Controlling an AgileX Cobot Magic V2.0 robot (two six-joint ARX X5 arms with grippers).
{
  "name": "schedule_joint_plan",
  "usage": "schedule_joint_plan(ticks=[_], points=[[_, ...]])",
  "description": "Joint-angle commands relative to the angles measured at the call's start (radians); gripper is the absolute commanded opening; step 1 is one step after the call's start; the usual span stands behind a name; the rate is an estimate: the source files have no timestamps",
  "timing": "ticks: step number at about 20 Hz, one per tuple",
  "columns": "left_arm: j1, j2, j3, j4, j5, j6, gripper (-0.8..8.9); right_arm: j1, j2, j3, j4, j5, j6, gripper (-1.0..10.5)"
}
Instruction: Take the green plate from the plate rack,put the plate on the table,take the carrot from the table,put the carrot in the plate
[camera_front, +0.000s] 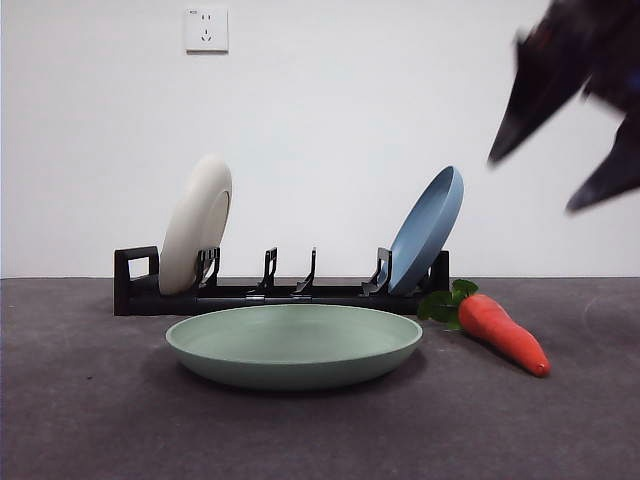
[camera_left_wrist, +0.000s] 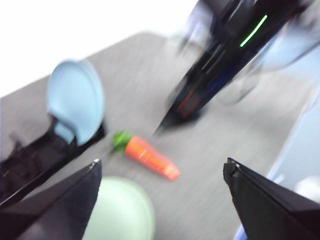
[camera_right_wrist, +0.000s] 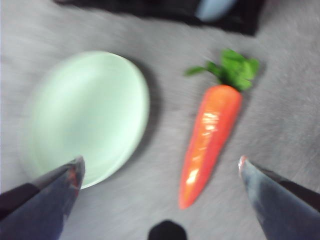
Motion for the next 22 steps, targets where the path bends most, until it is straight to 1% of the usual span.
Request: schedule_joint_plan(ticks=[1, 2, 4, 5, 6, 7, 9, 10, 11, 13, 16, 17, 22], points=[[-0.004, -0.055, -0.004, -0.008, 0.043, -0.023, 4.09, 0.039, 0.105, 0.001, 0.069, 0.077, 0.023, 6.9], [-0.004, -0.076, -0.004, -0.015, 0.061, -0.023, 4.09, 0.061, 0.148, 0.001, 0.106, 0.109, 0.033, 6.9], [-0.004, -0.096, -0.004, -0.033, 0.063, -0.024, 4.09, 0.102, 0.225, 0.001, 0.177, 0.193, 0.060, 6.8], [-0.004, -0.097, -0.004, -0.045, 0.063, -0.032, 4.09, 0.119, 0.261, 0.001, 0.213, 0.236, 0.076, 6.3], [-0.004, -0.097, -0.004, -0.058, 0.061, -0.046, 4.09, 0.133, 0.288, 0.001, 0.244, 0.261, 0.085, 5.8], [-0.004, -0.096, -0.004, -0.078, 0.058, -0.046, 4.09, 0.146, 0.316, 0.001, 0.278, 0.279, 0.096, 5.6], [-0.004, -0.093, -0.004, -0.101, 0.055, -0.046, 4.09, 0.162, 0.356, 0.001, 0.328, 0.341, 0.126, 5.6], [-0.004, -0.094, -0.004, -0.110, 0.055, -0.047, 4.09, 0.167, 0.369, 0.001, 0.341, 0.357, 0.130, 5.6], [-0.004, -0.094, -0.004, -0.119, 0.053, -0.047, 4.09, 0.172, 0.381, 0.001, 0.350, 0.375, 0.144, 5.2], [-0.004, -0.094, -0.004, -0.134, 0.042, -0.049, 4.09, 0.172, 0.396, 0.001, 0.360, 0.391, 0.147, 3.8], [-0.004, -0.093, -0.004, -0.175, -0.019, -0.049, 4.09, 0.172, 0.400, 0.001, 0.361, 0.391, 0.147, 2.1], [-0.003, -0.093, -0.004, -0.199, -0.060, -0.051, 4.09, 0.172, 0.400, 0.001, 0.361, 0.391, 0.147, 1.8], [-0.003, -0.094, -0.004, -0.369, -0.270, -0.120, 4.09, 0.172, 0.405, 0.001, 0.359, 0.391, 0.162, 1.8]])
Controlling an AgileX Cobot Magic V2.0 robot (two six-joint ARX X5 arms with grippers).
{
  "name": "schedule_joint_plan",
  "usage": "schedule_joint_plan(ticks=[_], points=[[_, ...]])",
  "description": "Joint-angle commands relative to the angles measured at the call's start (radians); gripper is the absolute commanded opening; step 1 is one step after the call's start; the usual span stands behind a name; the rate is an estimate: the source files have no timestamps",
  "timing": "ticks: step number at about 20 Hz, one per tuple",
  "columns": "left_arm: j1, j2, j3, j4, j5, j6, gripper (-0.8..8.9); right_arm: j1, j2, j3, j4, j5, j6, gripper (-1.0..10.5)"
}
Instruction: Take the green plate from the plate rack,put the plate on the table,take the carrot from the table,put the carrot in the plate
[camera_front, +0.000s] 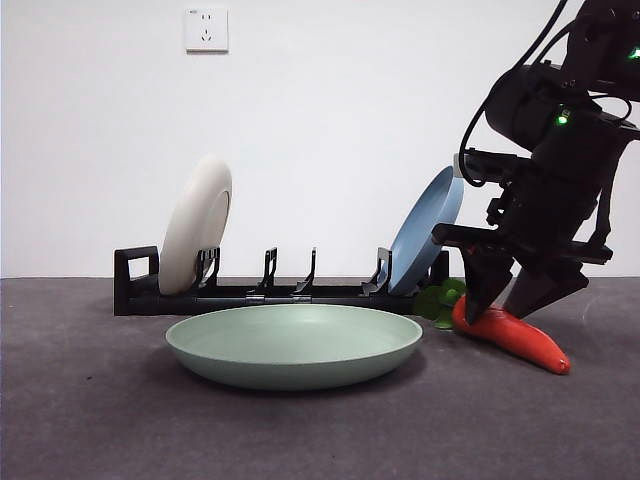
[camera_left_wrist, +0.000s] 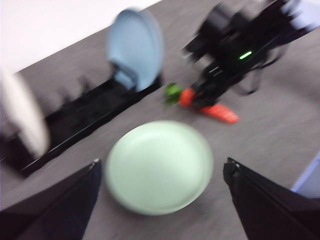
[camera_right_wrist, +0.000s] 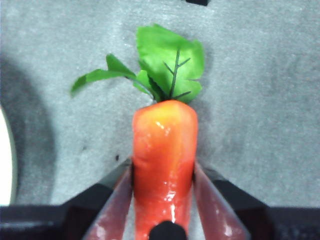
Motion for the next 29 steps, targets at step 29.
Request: schedule_joint_plan(ticks=[29], points=[[-0.003, 0.000, -0.005, -0.108, -0.077, -0.069, 4.09, 0.378, -0.033, 0.001, 0.217, 0.004, 0.090, -0.1]])
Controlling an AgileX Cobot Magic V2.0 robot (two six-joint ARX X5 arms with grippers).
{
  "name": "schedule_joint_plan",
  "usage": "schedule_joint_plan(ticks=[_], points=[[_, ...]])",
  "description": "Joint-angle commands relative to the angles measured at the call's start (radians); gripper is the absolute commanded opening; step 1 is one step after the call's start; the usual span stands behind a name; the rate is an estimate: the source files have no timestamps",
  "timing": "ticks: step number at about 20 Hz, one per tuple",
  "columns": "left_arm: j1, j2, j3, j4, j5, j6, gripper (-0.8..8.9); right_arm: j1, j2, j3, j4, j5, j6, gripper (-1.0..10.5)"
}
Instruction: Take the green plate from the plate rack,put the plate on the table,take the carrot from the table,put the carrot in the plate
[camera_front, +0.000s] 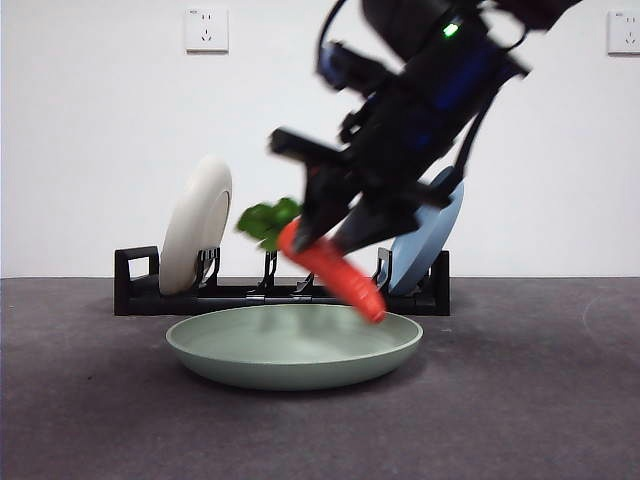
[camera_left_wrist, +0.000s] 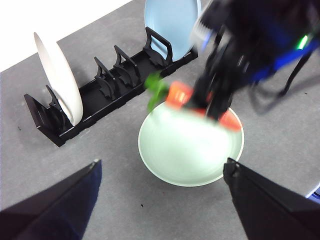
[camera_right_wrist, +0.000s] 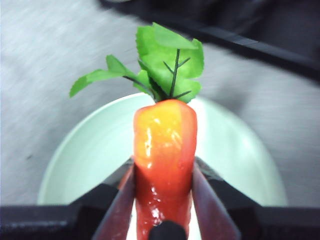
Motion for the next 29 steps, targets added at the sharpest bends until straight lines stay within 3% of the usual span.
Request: schedule_joint_plan(ticks=[1, 6, 7, 10, 11, 17, 20, 24, 27, 28, 29], points=[[-0.003, 0.000, -0.005, 0.005, -0.001, -0.011, 4.09, 0.010, 0.064, -0.006, 0.040, 0.003, 0.016, -0.1], [-0.003, 0.000, -0.005, 0.005, 0.000, -0.011, 4.09, 0.010, 0.163, -0.006, 0.061, 0.002, 0.016, 0.0], [-0.003, 0.000, -0.005, 0.005, 0.000, -0.011, 4.09, 0.010, 0.164, -0.006, 0.061, 0.001, 0.016, 0.6], [-0.003, 0.000, -0.005, 0.005, 0.000, -0.011, 4.09, 0.012, 0.161, -0.006, 0.060, 0.002, 0.016, 4.3], [-0.003, 0.000, -0.005, 0.005, 0.000, -0.011, 4.09, 0.011, 0.156, -0.006, 0.058, 0.002, 0.017, 5.0], [-0.003, 0.000, -0.005, 0.005, -0.001, -0.010, 4.09, 0.011, -0.043, -0.006, -0.039, 0.002, 0.016, 5.0], [-0.003, 0.000, -0.005, 0.005, 0.015, -0.010, 4.08, 0.012, -0.212, -0.006, -0.259, -0.003, 0.016, 5.0], [-0.003, 0.000, -0.005, 0.006, 0.087, -0.010, 4.08, 0.012, -0.430, -0.006, -0.637, -0.124, 0.007, 5.0], [-0.003, 0.000, -0.005, 0.006, 0.142, -0.010, 4.04, 0.012, -0.555, -0.006, -0.821, -0.160, -0.006, 5.0], [-0.003, 0.000, -0.005, 0.006, 0.159, -0.010, 3.90, 0.012, -0.588, -0.006, -0.858, -0.159, -0.007, 4.4], [-0.003, 0.000, -0.005, 0.005, 0.169, -0.010, 2.70, 0.012, -0.620, -0.006, -0.886, -0.159, -0.006, 3.2]])
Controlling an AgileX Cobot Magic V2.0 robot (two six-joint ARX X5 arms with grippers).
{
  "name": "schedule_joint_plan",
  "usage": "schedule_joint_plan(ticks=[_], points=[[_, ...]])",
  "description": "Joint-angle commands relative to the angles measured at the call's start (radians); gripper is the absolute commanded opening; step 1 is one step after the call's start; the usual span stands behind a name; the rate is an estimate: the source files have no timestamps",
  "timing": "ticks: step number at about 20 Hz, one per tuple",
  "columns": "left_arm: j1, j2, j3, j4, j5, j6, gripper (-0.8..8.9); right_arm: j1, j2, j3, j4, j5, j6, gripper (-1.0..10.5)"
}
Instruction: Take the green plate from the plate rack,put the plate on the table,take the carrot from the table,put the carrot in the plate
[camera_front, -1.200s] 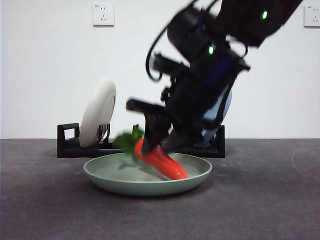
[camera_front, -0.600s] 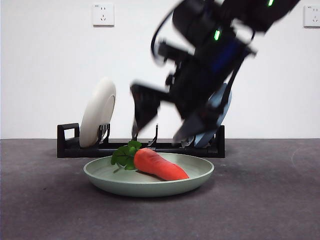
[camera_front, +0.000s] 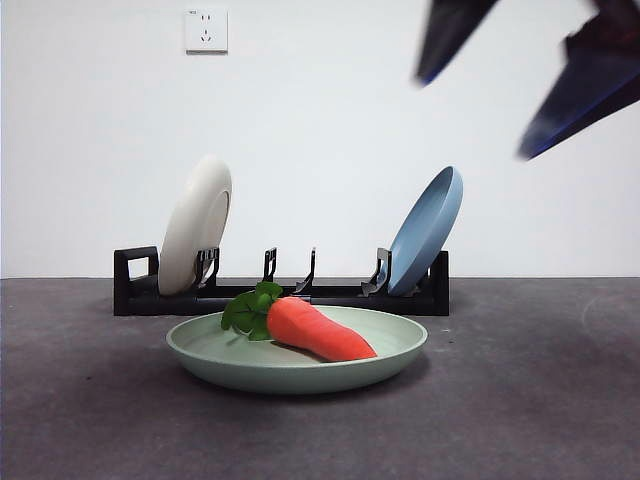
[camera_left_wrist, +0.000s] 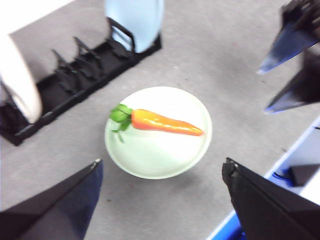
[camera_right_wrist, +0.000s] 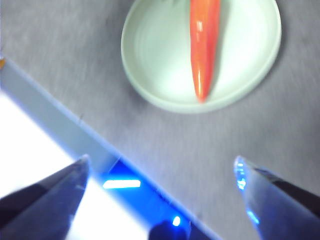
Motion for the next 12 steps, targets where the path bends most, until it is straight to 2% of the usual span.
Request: schedule_joint_plan(ticks=[1, 2, 3, 4, 12], points=[[-0.003, 0.000, -0.005, 0.005, 0.019, -0.010, 1.58, 0.003, -0.045, -0.006, -0.036, -0.002, -0.010, 2.2], [-0.003, 0.000, -0.005, 0.005, 0.022, -0.010, 0.28, 0.003, -0.063, -0.006, -0.048, -0.002, -0.010, 0.8], [-0.003, 0.000, -0.005, 0.005, 0.023, -0.010, -0.15, 0.003, -0.081, -0.006, -0.056, -0.002, -0.018, -0.3], [-0.003, 0.000, -0.005, 0.005, 0.023, -0.010, -0.07, 0.003, -0.095, -0.006, -0.059, -0.002, -0.029, 0.0], [-0.003, 0.000, -0.005, 0.005, 0.021, -0.010, -0.03, 0.003, -0.145, -0.006, -0.064, 0.002, -0.032, 0.0]])
